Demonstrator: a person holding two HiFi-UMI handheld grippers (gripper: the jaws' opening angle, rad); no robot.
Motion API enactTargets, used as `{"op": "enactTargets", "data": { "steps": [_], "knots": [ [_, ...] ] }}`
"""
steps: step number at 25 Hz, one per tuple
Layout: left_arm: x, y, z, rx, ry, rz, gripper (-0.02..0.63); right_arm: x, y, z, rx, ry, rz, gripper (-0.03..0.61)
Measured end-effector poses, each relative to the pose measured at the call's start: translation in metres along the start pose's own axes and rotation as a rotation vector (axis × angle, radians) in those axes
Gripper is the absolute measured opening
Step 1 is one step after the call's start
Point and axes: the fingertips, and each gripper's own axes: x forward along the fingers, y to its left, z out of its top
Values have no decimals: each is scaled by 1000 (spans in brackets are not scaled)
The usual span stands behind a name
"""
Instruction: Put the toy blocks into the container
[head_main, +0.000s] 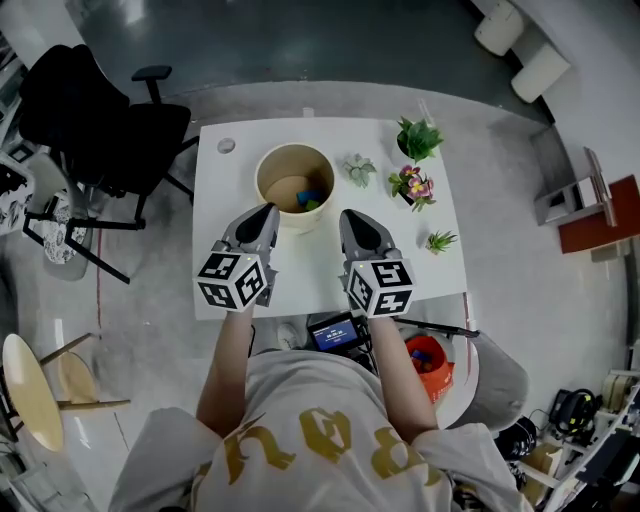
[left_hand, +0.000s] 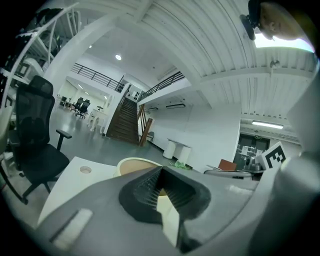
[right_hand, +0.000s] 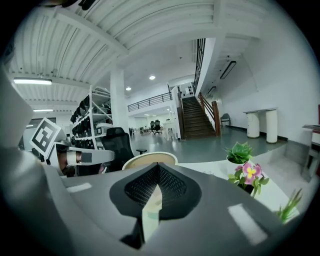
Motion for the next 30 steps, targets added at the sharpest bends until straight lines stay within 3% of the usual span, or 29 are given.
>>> {"op": "enactTargets", "data": {
  "steps": [10,20,30],
  "knots": [
    [-19,-6,5,-1,-27,-5,0,-19,15,-4,-102,40,-19,20],
    [-36,-2,6,-52,-53,-1,0,-19,25,-9,-79,42,3,20],
    [-42,-2,8,-47,-59,11,0,-22,30,-7,-81,37,18,20]
  ]
}}
